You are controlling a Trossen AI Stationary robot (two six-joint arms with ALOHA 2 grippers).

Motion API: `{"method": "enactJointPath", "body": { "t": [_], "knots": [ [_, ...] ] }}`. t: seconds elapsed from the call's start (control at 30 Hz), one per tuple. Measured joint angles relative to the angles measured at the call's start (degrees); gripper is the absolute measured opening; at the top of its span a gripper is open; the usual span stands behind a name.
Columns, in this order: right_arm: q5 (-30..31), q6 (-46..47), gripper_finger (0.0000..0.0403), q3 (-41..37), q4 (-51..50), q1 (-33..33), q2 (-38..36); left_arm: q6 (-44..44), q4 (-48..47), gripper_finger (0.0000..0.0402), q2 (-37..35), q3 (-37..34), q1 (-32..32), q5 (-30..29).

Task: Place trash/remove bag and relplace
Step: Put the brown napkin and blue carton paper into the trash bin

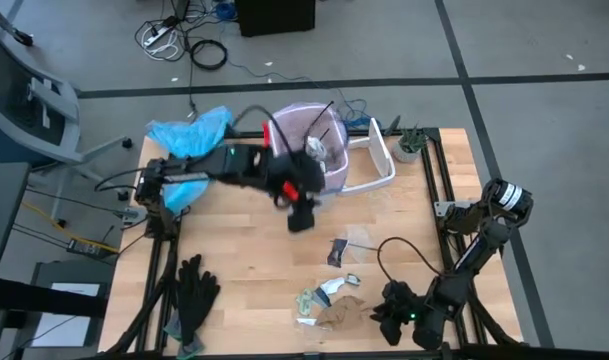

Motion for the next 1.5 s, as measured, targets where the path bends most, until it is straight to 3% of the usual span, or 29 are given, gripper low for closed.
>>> {"method": "enactJointPath", "body": {
  "t": [0.23,0.5,0.77,1.0,1.27,1.5],
  "knots": [
    [0.0,0.0,0.0111,0.0,-0.5,1.1,0.0,-1.9,11.4,0.0140,0.1,-11.6,-10.0,-0.1],
    [-1.0,1.0,0.0111,0.0,-0.4,1.1,0.0,-10.1,38.3,0.0144,0.6,-27.1,-14.1,-0.1],
    [-4.1,2.7,0.0111,0.0,-0.4,1.2,0.0,-19.9,47.2,0.0182,4.6,-31.8,-14.9,11.7],
    [-5.5,4.4,0.0111,0.0,-0.4,1.2,0.0,-18.9,55.4,0.0231,10.7,-31.5,-17.8,15.9],
    [-6.5,5.5,0.0111,0.0,-0.3,1.2,0.0,-16.4,51.4,0.0220,14.3,-27.9,-22.0,2.4],
    [-6.9,5.8,0.0111,0.0,-0.3,1.2,0.0,-13.4,47.5,0.0212,15.9,-26.7,-24.8,-3.9]
  ]
}}
